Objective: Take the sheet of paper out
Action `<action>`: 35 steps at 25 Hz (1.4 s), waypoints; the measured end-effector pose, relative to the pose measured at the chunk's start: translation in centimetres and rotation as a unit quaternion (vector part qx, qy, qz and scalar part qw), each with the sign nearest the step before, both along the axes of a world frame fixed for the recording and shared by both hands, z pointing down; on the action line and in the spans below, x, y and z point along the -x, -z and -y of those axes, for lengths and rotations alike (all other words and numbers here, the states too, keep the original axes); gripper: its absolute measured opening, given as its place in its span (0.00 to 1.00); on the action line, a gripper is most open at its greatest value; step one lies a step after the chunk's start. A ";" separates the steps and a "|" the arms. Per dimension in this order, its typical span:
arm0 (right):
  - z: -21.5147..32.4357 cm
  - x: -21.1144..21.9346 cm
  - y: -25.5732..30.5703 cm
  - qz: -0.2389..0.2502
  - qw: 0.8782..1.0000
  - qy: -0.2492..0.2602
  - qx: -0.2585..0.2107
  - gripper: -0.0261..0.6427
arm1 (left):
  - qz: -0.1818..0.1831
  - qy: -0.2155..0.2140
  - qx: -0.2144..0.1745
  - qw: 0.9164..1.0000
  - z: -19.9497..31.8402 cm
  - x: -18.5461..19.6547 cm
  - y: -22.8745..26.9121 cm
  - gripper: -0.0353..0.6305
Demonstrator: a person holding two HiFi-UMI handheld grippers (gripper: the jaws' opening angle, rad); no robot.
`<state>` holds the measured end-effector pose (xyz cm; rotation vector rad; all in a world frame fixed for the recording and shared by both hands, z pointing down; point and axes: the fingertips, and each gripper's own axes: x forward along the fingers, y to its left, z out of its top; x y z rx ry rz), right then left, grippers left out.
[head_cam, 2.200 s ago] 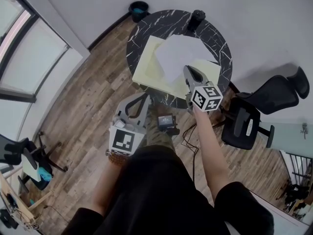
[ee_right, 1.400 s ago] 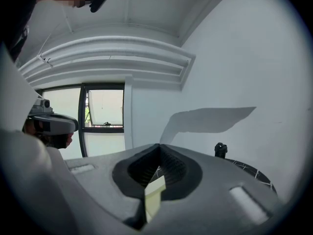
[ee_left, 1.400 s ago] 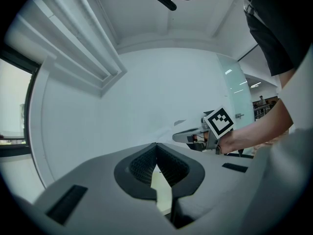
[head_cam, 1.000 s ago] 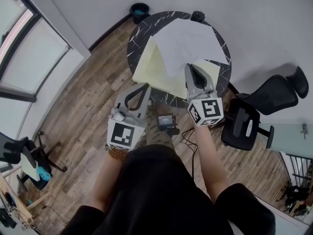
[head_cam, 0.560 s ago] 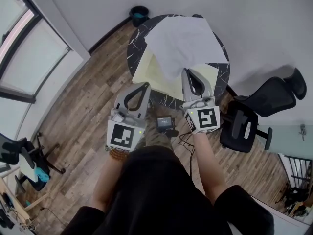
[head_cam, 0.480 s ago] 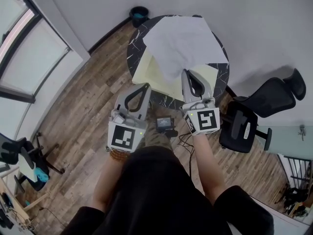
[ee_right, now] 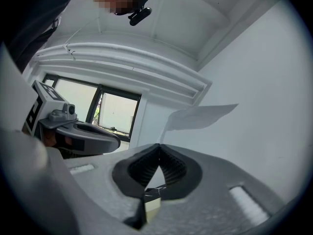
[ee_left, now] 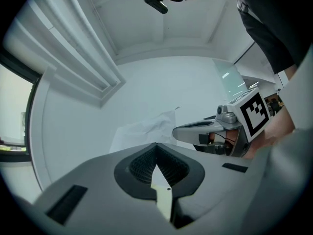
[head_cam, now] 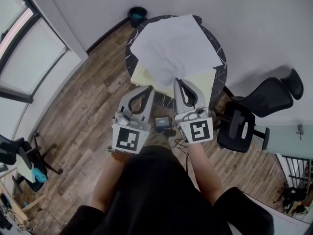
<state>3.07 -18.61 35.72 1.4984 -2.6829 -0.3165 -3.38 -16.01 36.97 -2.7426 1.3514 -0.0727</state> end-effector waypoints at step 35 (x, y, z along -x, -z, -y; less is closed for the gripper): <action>-2.9 2.7 -2.4 -0.015 0.999 0.036 0.024 0.03 | -0.016 0.022 0.010 1.000 -2.0 2.0 -0.9 0.04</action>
